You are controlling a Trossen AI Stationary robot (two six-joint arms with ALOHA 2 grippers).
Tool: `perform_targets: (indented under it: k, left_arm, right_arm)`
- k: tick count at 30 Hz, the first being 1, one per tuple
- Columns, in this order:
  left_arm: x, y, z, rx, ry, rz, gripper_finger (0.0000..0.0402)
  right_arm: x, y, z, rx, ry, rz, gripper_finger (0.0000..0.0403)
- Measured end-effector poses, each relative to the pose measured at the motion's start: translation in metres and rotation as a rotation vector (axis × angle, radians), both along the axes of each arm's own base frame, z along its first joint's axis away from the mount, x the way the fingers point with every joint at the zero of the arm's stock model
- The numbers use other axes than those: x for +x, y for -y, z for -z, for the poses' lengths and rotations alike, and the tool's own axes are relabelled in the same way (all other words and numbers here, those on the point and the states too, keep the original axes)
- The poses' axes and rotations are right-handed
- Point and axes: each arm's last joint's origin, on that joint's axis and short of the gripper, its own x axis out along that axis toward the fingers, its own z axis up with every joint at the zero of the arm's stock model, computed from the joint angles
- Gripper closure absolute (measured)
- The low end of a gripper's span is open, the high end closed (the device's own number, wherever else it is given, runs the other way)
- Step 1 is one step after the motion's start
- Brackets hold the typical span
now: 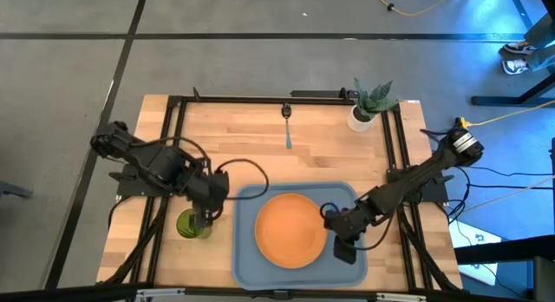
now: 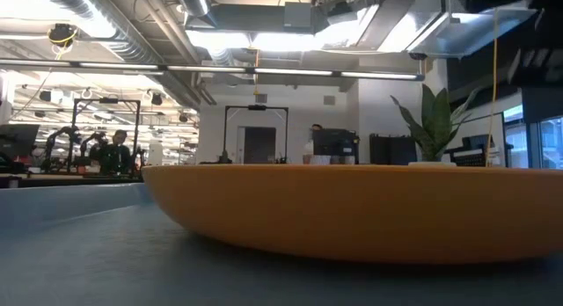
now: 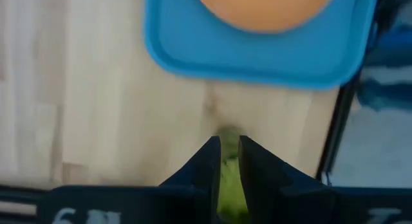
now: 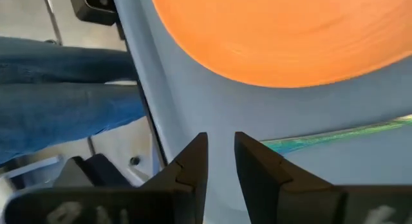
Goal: Pick and place plate/cup/fork/spoon on tray
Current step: Put the green cup on the top left of the gray serving tray
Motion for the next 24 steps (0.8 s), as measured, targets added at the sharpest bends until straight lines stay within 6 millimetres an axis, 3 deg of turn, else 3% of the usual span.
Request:
perform_targets:
  k: [7, 11, 15, 24]
  left_arm:
    - [-0.011, 0.022, 0.031, 0.007, -0.145, 0.159, 0.0353]
    - [-0.022, 0.036, 0.051, 0.064, -0.207, 0.312, 0.0353]
    - [-0.030, 0.043, 0.066, 0.142, -0.233, 0.354, 0.0353]
    - [-0.030, 0.042, 0.071, 0.202, -0.225, 0.334, 0.0353]
  right_arm:
    - [-0.003, 0.003, -0.009, -0.021, 0.022, 0.000, 0.0321]
    - [-0.003, 0.003, -0.009, -0.021, 0.021, 0.000, 0.0321]
    - [-0.003, 0.003, -0.009, -0.021, 0.022, -0.001, 0.0321]
    - [-0.002, 0.003, -0.009, -0.021, 0.024, -0.002, 0.0321]
